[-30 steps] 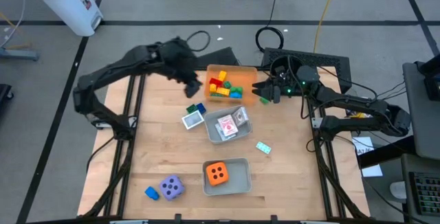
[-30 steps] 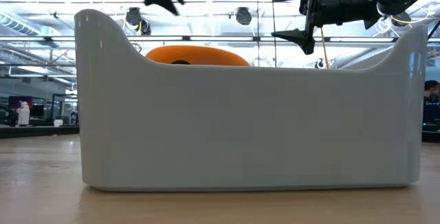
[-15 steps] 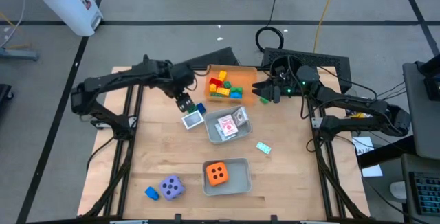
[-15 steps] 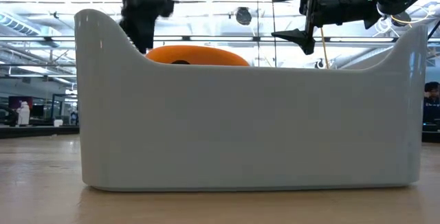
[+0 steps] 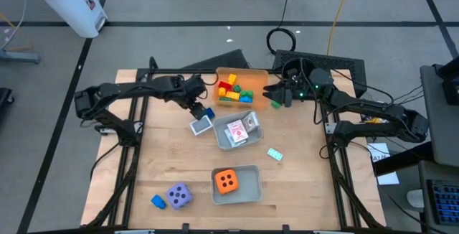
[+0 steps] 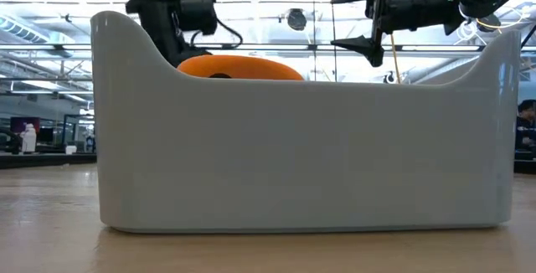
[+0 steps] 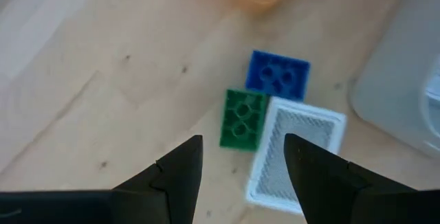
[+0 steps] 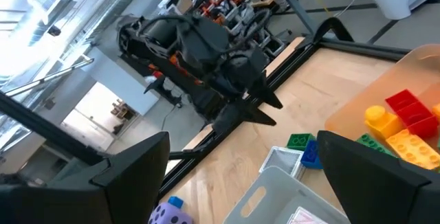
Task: Pick & Place Toys
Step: Put the green game piece into the orange bin
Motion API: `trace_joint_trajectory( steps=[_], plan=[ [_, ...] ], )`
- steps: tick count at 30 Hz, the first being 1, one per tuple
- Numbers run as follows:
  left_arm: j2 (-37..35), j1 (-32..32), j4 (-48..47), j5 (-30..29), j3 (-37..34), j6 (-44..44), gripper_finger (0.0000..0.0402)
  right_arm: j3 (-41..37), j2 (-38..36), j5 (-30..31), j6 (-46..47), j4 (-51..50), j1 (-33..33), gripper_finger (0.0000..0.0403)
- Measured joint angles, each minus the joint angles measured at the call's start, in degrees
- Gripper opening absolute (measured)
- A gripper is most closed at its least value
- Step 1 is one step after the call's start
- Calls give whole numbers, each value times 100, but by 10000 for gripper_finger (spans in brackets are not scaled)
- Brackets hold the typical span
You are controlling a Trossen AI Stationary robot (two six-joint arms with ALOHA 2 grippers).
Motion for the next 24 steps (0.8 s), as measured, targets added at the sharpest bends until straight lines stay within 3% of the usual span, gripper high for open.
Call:
trace_joint_trajectory(
  steps=[16,24],
  plan=[
    [961,155,220,71,-22,651,216,0,0,138,170,-255,0,361],
    [968,157,275,146,-22,645,284,0,0,140,127,-342,0,361]
  ],
)
